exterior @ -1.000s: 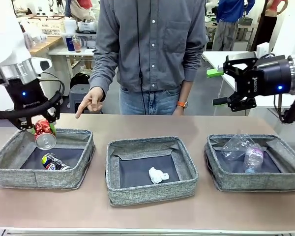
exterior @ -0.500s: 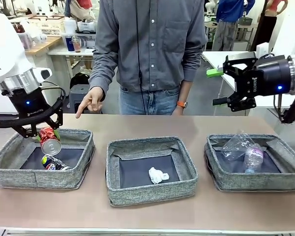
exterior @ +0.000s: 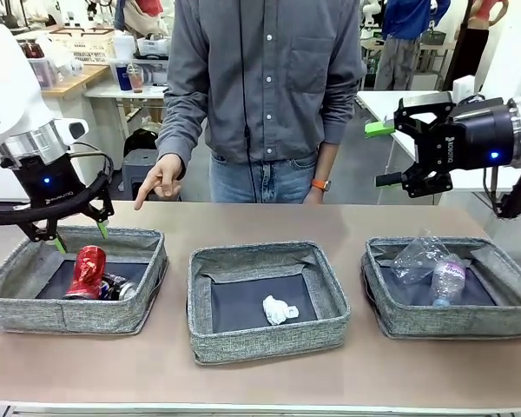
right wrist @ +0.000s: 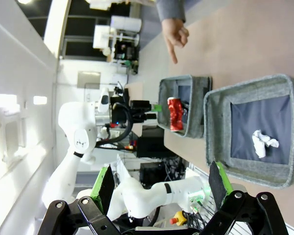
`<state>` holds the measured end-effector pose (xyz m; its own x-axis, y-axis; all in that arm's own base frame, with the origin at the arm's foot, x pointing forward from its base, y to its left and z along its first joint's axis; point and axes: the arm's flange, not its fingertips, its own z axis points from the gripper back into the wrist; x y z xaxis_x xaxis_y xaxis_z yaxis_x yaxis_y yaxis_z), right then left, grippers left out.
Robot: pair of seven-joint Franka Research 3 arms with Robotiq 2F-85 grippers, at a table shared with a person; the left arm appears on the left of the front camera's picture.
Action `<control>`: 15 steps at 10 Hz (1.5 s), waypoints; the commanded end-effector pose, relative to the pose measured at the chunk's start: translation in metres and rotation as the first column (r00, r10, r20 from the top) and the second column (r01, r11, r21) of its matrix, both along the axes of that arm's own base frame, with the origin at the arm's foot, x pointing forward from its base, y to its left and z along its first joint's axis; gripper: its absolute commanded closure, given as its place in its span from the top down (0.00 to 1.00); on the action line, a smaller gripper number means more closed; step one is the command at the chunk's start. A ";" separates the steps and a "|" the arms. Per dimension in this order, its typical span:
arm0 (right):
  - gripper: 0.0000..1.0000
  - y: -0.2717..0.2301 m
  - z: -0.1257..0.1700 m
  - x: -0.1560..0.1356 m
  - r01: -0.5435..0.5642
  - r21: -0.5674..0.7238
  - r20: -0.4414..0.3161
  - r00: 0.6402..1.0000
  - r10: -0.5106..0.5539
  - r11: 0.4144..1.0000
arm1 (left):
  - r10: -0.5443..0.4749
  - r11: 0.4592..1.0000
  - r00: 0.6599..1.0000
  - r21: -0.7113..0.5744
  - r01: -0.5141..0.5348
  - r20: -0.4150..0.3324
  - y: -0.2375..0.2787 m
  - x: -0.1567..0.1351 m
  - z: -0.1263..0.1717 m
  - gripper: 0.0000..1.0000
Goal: Sort the waste into the appropriate baskets.
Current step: Place the picked waste into the Fabric basket indicated by the person.
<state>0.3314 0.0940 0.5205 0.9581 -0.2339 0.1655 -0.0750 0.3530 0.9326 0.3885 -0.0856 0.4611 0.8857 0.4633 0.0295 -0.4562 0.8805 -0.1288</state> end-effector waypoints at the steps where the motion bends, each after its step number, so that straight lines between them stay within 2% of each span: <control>1: 1.00 0.002 -0.002 0.002 -0.001 0.025 0.026 1.000 0.001 1.000 | -0.002 1.000 1.000 0.018 0.001 0.031 0.002 -0.001 -0.003 1.00; 6: 1.00 0.002 -0.002 0.002 -0.001 0.025 0.026 1.000 0.001 1.000 | -0.011 1.000 0.999 -0.027 0.012 0.052 0.002 0.001 0.001 1.00; 8: 1.00 0.002 -0.002 0.002 -0.001 0.025 0.026 1.000 0.001 1.000 | -0.058 0.992 0.996 -0.109 0.066 0.070 -0.001 -0.001 0.007 1.00; 10: 1.00 0.002 -0.002 0.002 -0.001 0.025 0.026 1.000 0.001 1.000 | -0.157 0.943 0.977 -0.271 0.191 0.144 -0.003 -0.007 0.022 1.00; 11: 1.00 0.002 -0.002 0.002 -0.001 0.025 0.026 1.000 0.001 1.000 | -0.228 0.870 0.949 -0.391 0.299 0.218 -0.004 -0.011 0.032 1.00; 12: 1.00 0.002 -0.002 0.002 -0.001 0.025 0.026 1.000 0.001 1.000 | -0.290 0.763 0.908 -0.499 0.410 0.302 -0.007 -0.013 0.040 1.00; 13: 1.00 0.002 -0.002 0.002 -0.001 0.025 0.026 1.000 0.001 1.000 | -0.331 0.637 0.864 -0.585 0.501 0.380 -0.010 -0.015 0.045 1.00; 14: 1.00 0.002 -0.002 0.002 -0.001 0.025 0.026 1.000 0.001 1.000 | -0.341 0.477 0.812 -0.657 0.584 0.474 -0.011 -0.017 0.050 1.00; 15: 1.00 0.002 -0.002 0.002 -0.001 0.025 0.026 1.000 0.001 1.000 | -0.352 0.348 0.768 -0.687 0.638 0.535 -0.011 -0.017 0.052 1.00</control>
<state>0.3313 0.0940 0.5205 0.9581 -0.2337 0.1654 -0.0749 0.3530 0.9326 0.3691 -0.1058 0.5310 0.9806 0.0487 0.1899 0.1323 0.5504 -0.8244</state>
